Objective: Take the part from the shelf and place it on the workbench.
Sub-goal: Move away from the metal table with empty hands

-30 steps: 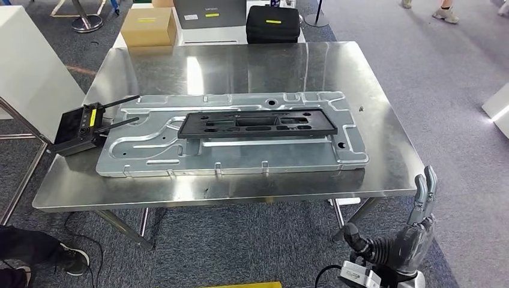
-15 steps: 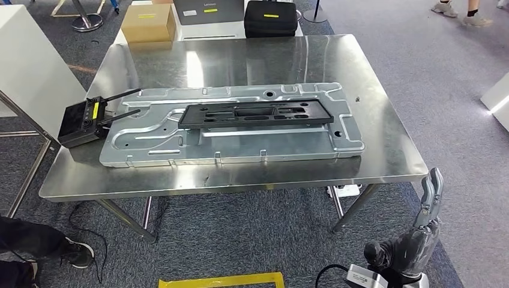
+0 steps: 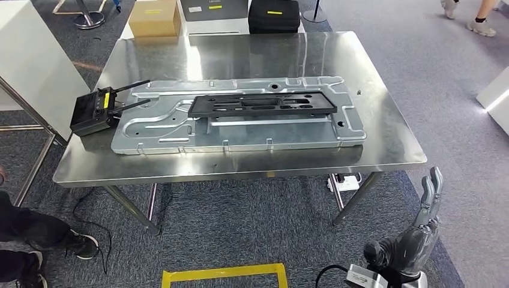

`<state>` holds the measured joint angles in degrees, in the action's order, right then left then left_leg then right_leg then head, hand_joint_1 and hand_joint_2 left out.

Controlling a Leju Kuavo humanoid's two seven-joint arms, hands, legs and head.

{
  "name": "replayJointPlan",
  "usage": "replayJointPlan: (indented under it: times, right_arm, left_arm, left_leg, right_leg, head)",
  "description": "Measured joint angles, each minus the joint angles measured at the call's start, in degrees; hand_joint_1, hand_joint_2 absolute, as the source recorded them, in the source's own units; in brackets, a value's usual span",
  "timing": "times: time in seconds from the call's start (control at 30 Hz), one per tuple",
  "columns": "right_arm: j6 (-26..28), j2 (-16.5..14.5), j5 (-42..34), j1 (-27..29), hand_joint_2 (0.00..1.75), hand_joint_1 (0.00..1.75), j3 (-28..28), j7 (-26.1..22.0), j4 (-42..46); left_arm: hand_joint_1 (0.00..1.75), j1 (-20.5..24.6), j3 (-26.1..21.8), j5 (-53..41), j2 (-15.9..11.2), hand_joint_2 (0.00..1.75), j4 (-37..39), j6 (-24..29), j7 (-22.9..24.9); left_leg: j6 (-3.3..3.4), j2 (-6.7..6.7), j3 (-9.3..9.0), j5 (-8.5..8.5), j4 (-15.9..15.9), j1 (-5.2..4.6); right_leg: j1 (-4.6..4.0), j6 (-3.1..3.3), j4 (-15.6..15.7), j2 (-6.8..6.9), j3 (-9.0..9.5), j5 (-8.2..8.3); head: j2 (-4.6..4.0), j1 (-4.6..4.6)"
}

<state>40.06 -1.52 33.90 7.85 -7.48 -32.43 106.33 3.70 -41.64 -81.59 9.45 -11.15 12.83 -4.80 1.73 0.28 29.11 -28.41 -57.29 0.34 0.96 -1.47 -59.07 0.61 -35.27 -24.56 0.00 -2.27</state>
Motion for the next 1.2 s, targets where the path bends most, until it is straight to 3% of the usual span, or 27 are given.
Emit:
replayJointPlan:
  times: [0.07, 0.13, 0.2, 0.23, 0.27, 0.33, 0.4, 0.5, 0.53, 0.6, 0.67, 0.7, 0.73, 0.77, 0.87, 0.9, 1.03, 1.1, 1.17, 1.2]
  right_arm:
    - [0.0, 0.03, -0.01, 0.08, 0.0, 0.0, 0.0, -0.11, -0.01]
    - [0.0, 0.03, 0.12, 0.08, 0.0, 0.0, 0.0, -0.33, -0.05]
    - [0.0, 0.02, 0.29, 0.13, 0.0, 0.0, 0.0, -0.55, -0.14]
    - [0.0, 0.02, 0.37, 0.14, 0.0, 0.0, 0.01, -0.65, -0.18]
    - [0.0, 0.02, 0.4, 0.14, 0.0, 0.0, 0.02, -0.71, -0.19]
    - [0.0, 0.02, 0.42, 0.12, 0.0, 0.0, 0.02, -0.77, -0.19]
    - [0.02, 0.01, 0.42, 0.08, 0.0, 0.0, 0.02, -0.79, -0.15]
    - [0.04, -0.01, 0.41, 0.09, 0.0, 0.0, 0.03, -0.78, -0.16]
    - [0.04, -0.02, 0.41, 0.08, 0.0, 0.0, 0.04, -0.78, -0.17]
    - [0.03, -0.09, 0.41, 0.06, 0.0, 0.0, 0.04, -0.78, -0.18]
    - [0.02, -0.14, 0.42, 0.07, 0.0, 0.0, 0.04, -0.72, -0.24]
    - [0.03, -0.14, 0.43, 0.08, 0.0, 0.0, 0.04, -0.67, -0.29]
    - [0.03, -0.14, 0.46, 0.08, 0.0, 0.0, 0.04, -0.63, -0.34]
    - [0.03, -0.14, 0.5, 0.08, 0.0, 0.0, 0.04, -0.61, -0.38]
    - [0.04, -0.14, 0.59, 0.06, 0.0, 0.0, 0.04, -0.61, -0.39]
    - [0.04, -0.14, 0.6, 0.04, 0.0, 0.0, 0.04, -0.61, -0.39]
    - [0.04, -0.16, 0.72, 0.07, 0.0, 0.0, 0.17, -0.62, -0.36]
    - [0.04, -0.16, 0.74, 0.1, 0.0, 0.0, 0.46, -0.62, -0.33]
    - [0.04, -0.16, 0.65, 0.12, 0.0, 0.0, 0.73, -0.61, -0.34]
    - [0.04, -0.16, 0.58, 0.12, 0.0, 0.0, 0.84, -0.6, -0.35]
  left_arm:
    - [0.0, 0.0, -0.02, 0.0, -0.16, 0.0, 0.0, -1.67, -1.29]
    - [0.0, 0.0, -0.03, 0.0, -0.61, 0.0, 0.0, -2.81, -2.5]
    - [0.0, -0.09, -0.04, 0.0, -0.99, 0.0, 0.0, -3.17, -3.26]
    - [0.0, -0.12, -0.04, 0.0, -1.18, 0.0, 0.0, -3.24, -3.51]
    - [0.0, -0.14, -0.04, 0.0, -1.31, 0.0, 0.0, -3.26, -3.65]
    - [0.0, -0.15, -0.04, 0.0, -1.46, 0.0, 0.0, -3.26, -3.68]
    - [0.0, -0.14, -0.05, 0.0, -1.57, 0.0, 0.0, -3.26, -3.56]
    - [0.0, -0.1, -0.07, 0.0, -1.74, 0.0, 0.0, -3.25, -3.47]
    - [0.0, -0.14, -0.07, 0.0, -1.83, 0.0, 0.0, -3.25, -3.47]
    - [0.0, -0.21, -0.08, 0.0, -2.04, 0.0, 0.0, -3.25, -3.46]
    - [0.0, -0.24, -0.08, 0.0, -2.15, 0.0, 0.0, -3.33, -3.48]
    - [0.0, -0.27, -0.08, 0.0, -2.19, 0.0, 0.0, -3.37, -3.53]
    - [0.0, -0.3, -0.08, 0.0, -2.21, 0.0, 0.0, -3.41, -3.61]
    - [0.0, -0.32, -0.08, 0.0, -2.24, 0.0, 0.0, -3.43, -3.71]
    - [0.0, -0.21, -0.08, 0.0, -2.41, 0.0, -0.01, -3.4, -3.99]
    - [0.0, -0.17, -0.08, 0.0, -2.45, 0.0, -0.01, -3.4, -4.05]
    - [0.0, -0.3, -0.08, 0.0, -2.48, 0.0, -0.01, -3.4, -4.36]
    - [0.0, -0.28, -0.09, 0.0, -2.5, 0.0, -0.01, -3.41, -4.46]
    - [0.0, -0.22, -0.1, 0.0, -2.52, 0.0, -0.01, -3.42, -4.34]
    - [0.0, -0.22, -0.11, 0.0, -2.54, 0.0, -0.01, -3.43, -4.21]
  left_leg:
    - [0.89, 0.2, 0.81, 1.03, 0.22, 0.13]
    - [1.26, 0.23, 1.99, 1.83, 0.14, -0.04]
    - [1.28, 0.23, 3.09, 2.49, -0.01, -0.26]
    - [1.23, 0.22, 3.56, 2.74, -0.14, -0.34]
    - [1.15, 0.2, 3.96, 2.96, -0.32, -0.41]
    - [0.83, 0.17, 4.5, 3.29, -0.69, -0.53]
    - [0.29, 0.18, 4.74, 3.62, -0.92, -0.57]
    - [-0.81, 0.19, 4.91, 4.07, -0.94, -0.43]
    - [-1.16, 0.13, 5.24, 3.38, -1.57, -0.41]
    - [-1.75, 0.0, 7.02, -0.38, -6.04, -0.25]
    - [-2.19, -0.04, 9.51, -4.96, -13.29, -0.08]
    - [-2.32, -0.03, 10.06, -6.1, -15.78, -0.04]
    - [-2.37, -0.03, 9.64, -6.19, -16.34, -0.02]
    - [-2.31, -0.03, 8.01, -5.24, -14.53, -0.02]
    - [-1.52, -0.04, 0.48, -1.5, -2.54, -0.21]
    - [-1.15, -0.04, -0.71, -1.03, -0.29, -0.35]
    - [0.3, 0.1, -0.46, 0.25, 0.75, -0.37]
    - [1.18, 0.29, 0.27, 1.3, 1.11, -0.1]
    - [1.56, 0.33, 1.45, 2.03, 0.89, -0.2]
    - [1.52, 0.34, 2.06, 2.31, 0.68, -0.25]
  right_leg:
    - [0.14, -0.46, -4.21, -0.18, -1.76, -3.63]
    - [0.17, -0.72, -11.85, -0.27, -4.54, -8.52]
    - [0.17, -0.75, -16.31, -0.28, -5.38, -10.45]
    - [0.15, -0.61, -15.26, -0.28, -4.11, -9.86]
    - [0.11, -0.38, -12.2, -0.29, -1.8, -8.56]
    - [-0.13, 0.25, -3.55, -0.31, 3.76, -6.09]
    - [-0.57, 0.75, 1.07, -0.34, 6.2, -5.18]
    - [-0.73, 1.58, 1.65, -0.28, 5.89, -4.32]
    - [-0.56, 1.97, 1.84, -0.21, 5.68, -3.9]
    - [-0.25, 2.62, 2.12, -0.03, 4.93, -2.97]
    - [-0.31, 2.83, 2.04, 0.02, 3.84, -2.26]
    - [-0.33, 2.8, 1.96, 0.04, 3.3, -1.93]
    - [-0.34, 2.73, 1.85, 0.05, 2.79, -1.62]
    - [-0.34, 2.64, 1.71, 0.05, 2.35, -1.36]
    - [-0.42, 2.1, 1.23, 0.06, 1.57, -0.8]
    - [-0.48, 1.81, 1.11, 0.07, 1.45, -0.61]
    - [-0.51, 0.53, 0.77, -0.01, 0.97, -0.28]
    - [-0.41, 0.03, -2.89, -0.27, -0.63, -3.49]
    - [-0.24, -0.41, -10.32, -0.38, -3.32, -8.34]
    - [-0.18, -0.56, -13.47, -0.38, -4.23, -9.82]
  head:
    - [0.0, -0.04]
    - [0.0, -0.05]
    - [0.0, -0.03]
    - [0.0, -0.03]
    - [0.0, -0.03]
    - [0.0, -0.02]
    - [0.0, -0.02]
    - [0.0, -0.03]
    - [0.0, -0.03]
    - [0.0, 0.03]
    - [0.0, 0.09]
    - [0.0, 0.09]
    - [0.0, 0.09]
    - [0.0, 0.09]
    - [0.0, 0.07]
    - [0.0, 0.08]
    - [0.0, 0.03]
    - [0.0, -0.04]
    - [0.0, -0.07]
    - [0.0, -0.07]
